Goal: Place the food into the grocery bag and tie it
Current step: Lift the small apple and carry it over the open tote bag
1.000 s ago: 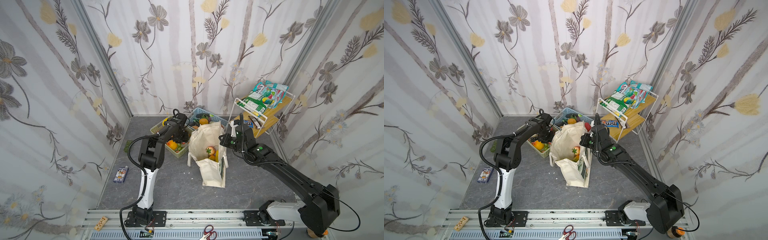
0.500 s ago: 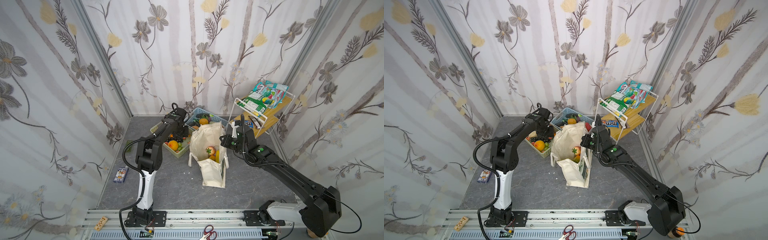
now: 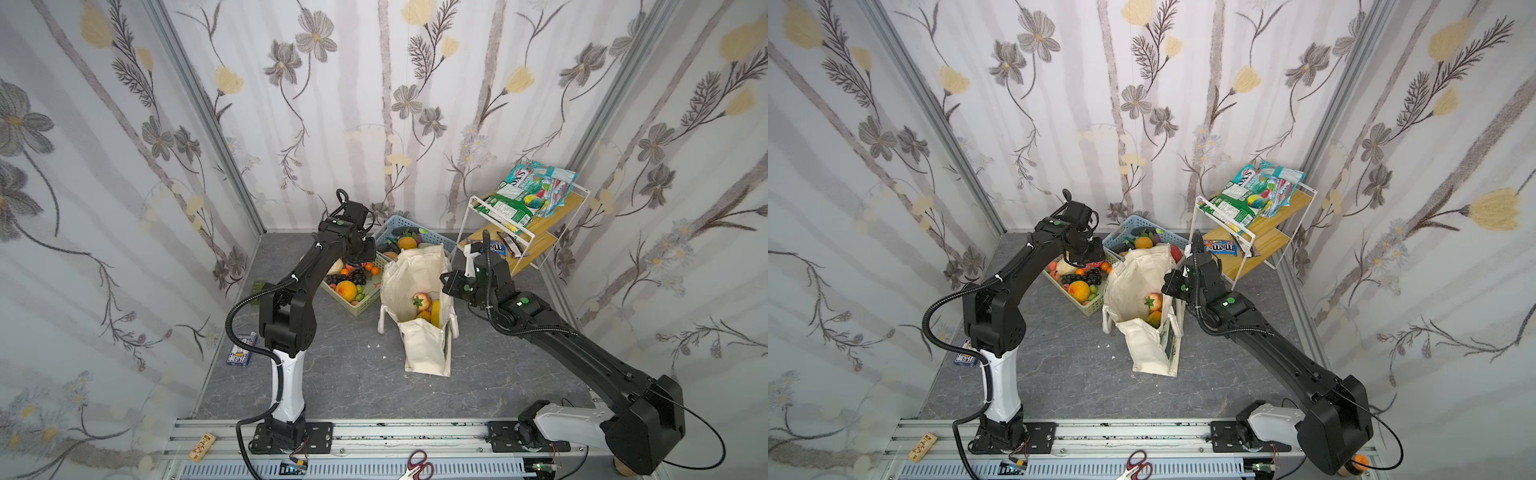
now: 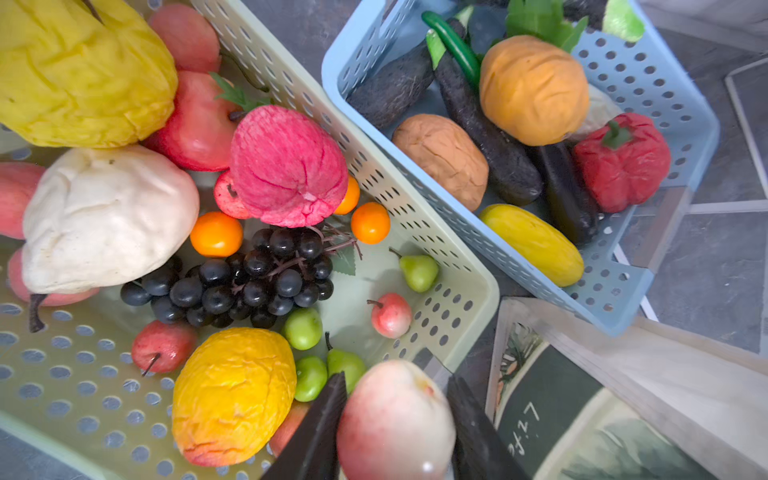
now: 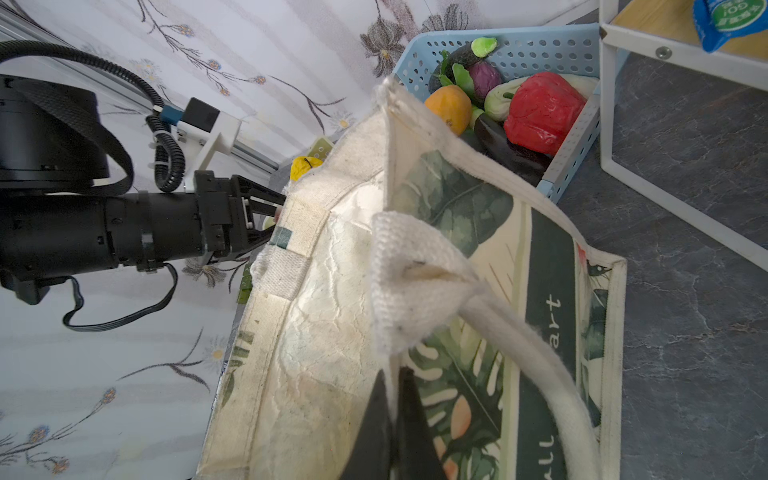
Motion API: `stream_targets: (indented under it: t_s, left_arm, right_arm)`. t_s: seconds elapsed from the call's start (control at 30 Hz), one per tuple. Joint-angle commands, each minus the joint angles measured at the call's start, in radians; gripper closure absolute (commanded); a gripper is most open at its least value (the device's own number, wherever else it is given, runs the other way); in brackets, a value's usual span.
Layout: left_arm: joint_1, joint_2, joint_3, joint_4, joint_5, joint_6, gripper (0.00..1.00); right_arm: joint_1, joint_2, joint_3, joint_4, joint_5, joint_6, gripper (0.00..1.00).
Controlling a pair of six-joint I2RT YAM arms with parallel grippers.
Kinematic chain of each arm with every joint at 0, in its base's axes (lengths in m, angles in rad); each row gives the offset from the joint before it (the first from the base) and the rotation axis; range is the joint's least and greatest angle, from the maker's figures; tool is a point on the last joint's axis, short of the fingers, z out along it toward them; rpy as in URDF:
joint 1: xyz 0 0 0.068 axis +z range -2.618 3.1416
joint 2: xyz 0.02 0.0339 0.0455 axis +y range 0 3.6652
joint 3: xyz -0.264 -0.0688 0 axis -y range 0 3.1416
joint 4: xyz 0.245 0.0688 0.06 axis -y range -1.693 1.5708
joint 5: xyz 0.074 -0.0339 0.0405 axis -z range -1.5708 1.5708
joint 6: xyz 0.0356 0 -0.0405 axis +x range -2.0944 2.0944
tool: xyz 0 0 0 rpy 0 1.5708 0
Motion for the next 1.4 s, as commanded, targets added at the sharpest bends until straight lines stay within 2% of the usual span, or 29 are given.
stream_targets:
  t_s: [0.0, 0.37, 0.67, 1.37]
  left_arm:
    - [-0.001, -0.038, 0.012, 0.000, 0.019, -0.014, 0.59]
    - [-0.044, -0.123, 0.026, 0.017, 0.057, -0.020, 0.58]
    - [-0.130, -0.158, 0.054, 0.022, 0.069, -0.022, 0.57]
    - [-0.300, -0.114, 0.001, 0.046, 0.075, -0.030, 0.57]
  right_arm:
    - [0.000, -0.008, -0.004, 0.033, 0.001, 0.008, 0.98]
    - [0.000, -0.009, -0.006, 0.030, 0.004, 0.008, 0.98]
    - [-0.001, 0.001, -0.001, 0.036, 0.006, 0.009, 0.98]
    - [-0.001, 0.032, 0.034, 0.029, 0.005, 0.008, 0.98]
